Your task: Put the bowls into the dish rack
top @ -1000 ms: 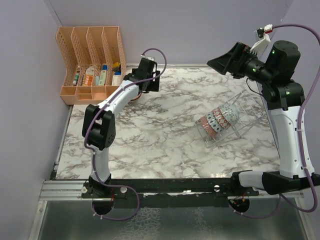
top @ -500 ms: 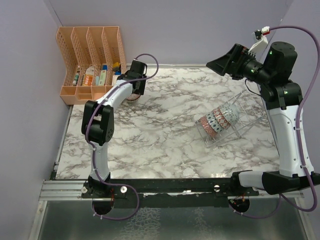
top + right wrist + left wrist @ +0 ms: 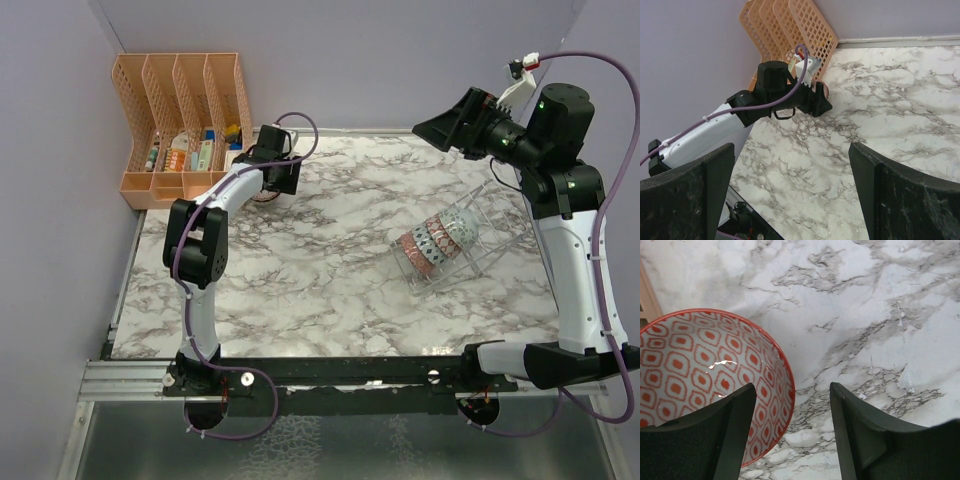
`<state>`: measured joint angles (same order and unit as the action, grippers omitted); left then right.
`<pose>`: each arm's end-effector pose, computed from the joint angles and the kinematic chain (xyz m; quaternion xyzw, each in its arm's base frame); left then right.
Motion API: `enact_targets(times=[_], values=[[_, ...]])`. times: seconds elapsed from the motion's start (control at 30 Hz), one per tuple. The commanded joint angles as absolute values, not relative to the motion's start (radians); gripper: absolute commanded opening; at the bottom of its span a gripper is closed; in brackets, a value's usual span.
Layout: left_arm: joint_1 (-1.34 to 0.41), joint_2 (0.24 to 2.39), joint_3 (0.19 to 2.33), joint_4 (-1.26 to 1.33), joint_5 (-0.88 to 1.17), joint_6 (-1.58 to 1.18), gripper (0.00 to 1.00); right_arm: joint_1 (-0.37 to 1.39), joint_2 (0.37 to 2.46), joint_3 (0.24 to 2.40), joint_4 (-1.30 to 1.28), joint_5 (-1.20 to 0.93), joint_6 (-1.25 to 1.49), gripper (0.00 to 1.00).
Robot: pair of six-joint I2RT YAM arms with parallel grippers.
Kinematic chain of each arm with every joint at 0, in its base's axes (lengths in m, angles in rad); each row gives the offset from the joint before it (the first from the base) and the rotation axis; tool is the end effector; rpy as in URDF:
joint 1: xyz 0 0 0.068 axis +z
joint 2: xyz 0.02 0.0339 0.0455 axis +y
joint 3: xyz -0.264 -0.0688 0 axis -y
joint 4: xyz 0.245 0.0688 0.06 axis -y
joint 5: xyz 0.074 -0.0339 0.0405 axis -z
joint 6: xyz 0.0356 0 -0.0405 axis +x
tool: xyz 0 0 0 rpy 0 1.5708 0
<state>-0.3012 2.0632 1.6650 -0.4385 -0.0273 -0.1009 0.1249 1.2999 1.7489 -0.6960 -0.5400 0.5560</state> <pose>0.4466 -0.1377 0.2251 0.0884 0.9291 -0.0592 0.3541 0.2412 0.0487 0.5027 0.0025 0.7777 0.3961 0.4881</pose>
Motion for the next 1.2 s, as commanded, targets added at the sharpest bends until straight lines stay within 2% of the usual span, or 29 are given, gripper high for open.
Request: enact_targets(times=[0.0, 0.23, 0.47, 0.63, 0.77, 0.93, 1.17], values=[[-0.301, 2.025, 1.645, -0.393, 0.046, -0.117, 0.64, 0.127, 1.304, 1.747, -0.694, -0.53, 0.55, 0.96], [-0.301, 2.043, 1.641, -0.422, -0.006, -0.116, 0.6, 0.127, 1.304, 1.74, -0.69, -0.53, 0.551, 0.96], [-0.301, 2.041, 1.638, -0.432, -0.023, -0.09, 0.46, 0.127, 1.306, 1.742, -0.689, -0.53, 0.554, 0.96], [-0.302, 2.03, 1.631, -0.439, -0.036, -0.083, 0.31, 0.127, 1.302, 1.746, -0.692, -0.528, 0.554, 0.96], [-0.301, 2.001, 1.633, -0.438, -0.048, -0.081, 0.24, 0.127, 1.296, 1.737, -0.691, -0.529, 0.557, 0.96], [-0.301, 1.964, 1.639, -0.447, -0.071, -0.074, 0.04, 0.127, 1.29, 1.735, -0.689, -0.533, 0.56, 0.96], [-0.301, 1.906, 1.64, -0.451, -0.079, -0.075, 0.0, 0.127, 1.277, 1.719, -0.686, -0.534, 0.561, 0.96]])
